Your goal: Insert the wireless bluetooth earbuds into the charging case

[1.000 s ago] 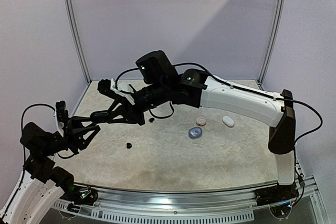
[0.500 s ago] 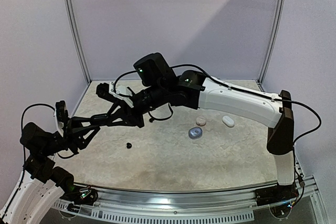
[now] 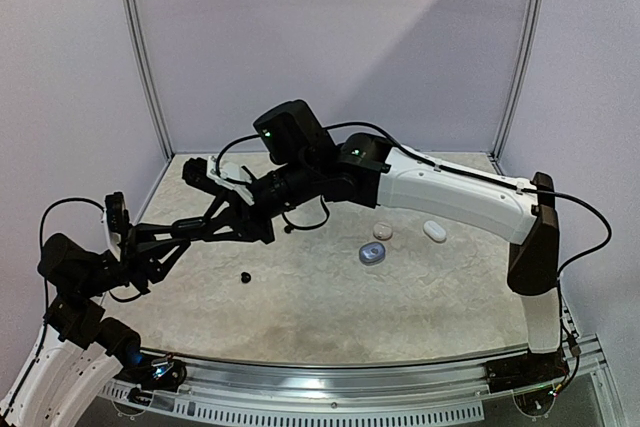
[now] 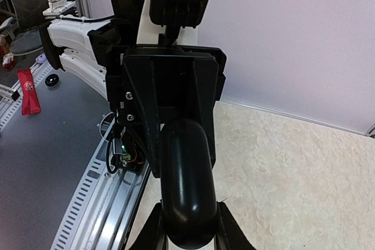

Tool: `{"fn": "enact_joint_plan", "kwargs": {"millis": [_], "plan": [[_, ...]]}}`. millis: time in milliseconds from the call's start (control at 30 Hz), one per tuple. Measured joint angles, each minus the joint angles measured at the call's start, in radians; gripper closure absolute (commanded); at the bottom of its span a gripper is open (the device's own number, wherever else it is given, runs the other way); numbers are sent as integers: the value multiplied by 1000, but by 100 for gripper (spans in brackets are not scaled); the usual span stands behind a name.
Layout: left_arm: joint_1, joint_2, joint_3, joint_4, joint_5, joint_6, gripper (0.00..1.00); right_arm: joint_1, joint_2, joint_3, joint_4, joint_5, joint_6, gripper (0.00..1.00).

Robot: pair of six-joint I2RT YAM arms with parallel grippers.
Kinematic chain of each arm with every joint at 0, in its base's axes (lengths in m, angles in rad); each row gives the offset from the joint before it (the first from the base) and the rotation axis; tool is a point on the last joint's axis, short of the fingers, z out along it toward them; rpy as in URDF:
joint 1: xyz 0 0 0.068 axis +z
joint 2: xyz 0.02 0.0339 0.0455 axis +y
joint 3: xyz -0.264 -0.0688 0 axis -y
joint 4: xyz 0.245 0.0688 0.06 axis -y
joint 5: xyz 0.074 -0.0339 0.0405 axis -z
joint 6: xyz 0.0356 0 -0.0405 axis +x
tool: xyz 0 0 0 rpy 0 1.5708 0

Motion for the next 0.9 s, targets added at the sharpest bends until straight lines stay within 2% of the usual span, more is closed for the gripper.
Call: {"fn": "enact_joint_plan", "kwargs": {"millis": [67, 167, 533, 900], "plan": [[0, 0, 0, -1, 1, 5, 100, 1, 0, 0, 1, 1, 5, 48], [0, -2, 0, -3, 8, 35, 100, 2, 5, 3, 9, 18, 13, 44], [0, -5, 0, -14, 9, 97, 100, 1, 78, 130, -39, 21, 47, 51], [1, -10, 0, -33, 3, 132, 100, -14, 103, 153, -52, -51, 159, 59]]}}
